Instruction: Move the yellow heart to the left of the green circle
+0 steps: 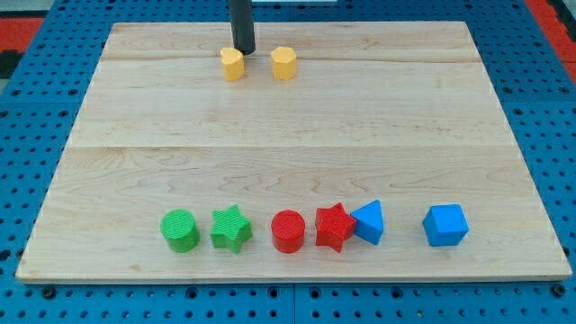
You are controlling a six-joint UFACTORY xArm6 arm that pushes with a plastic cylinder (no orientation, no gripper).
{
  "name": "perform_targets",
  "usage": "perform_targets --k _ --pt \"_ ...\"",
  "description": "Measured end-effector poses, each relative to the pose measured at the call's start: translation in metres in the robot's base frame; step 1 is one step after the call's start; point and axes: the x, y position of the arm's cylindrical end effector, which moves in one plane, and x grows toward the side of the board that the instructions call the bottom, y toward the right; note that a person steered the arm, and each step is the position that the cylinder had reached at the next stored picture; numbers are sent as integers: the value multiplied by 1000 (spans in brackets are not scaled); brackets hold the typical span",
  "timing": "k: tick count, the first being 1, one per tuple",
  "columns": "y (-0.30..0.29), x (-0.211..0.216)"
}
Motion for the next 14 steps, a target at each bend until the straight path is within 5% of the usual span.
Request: perform_targets --k 3,6,9,14 --pt "-67 48" --pt "-49 125" --pt "-101 113" --pt "-100 241"
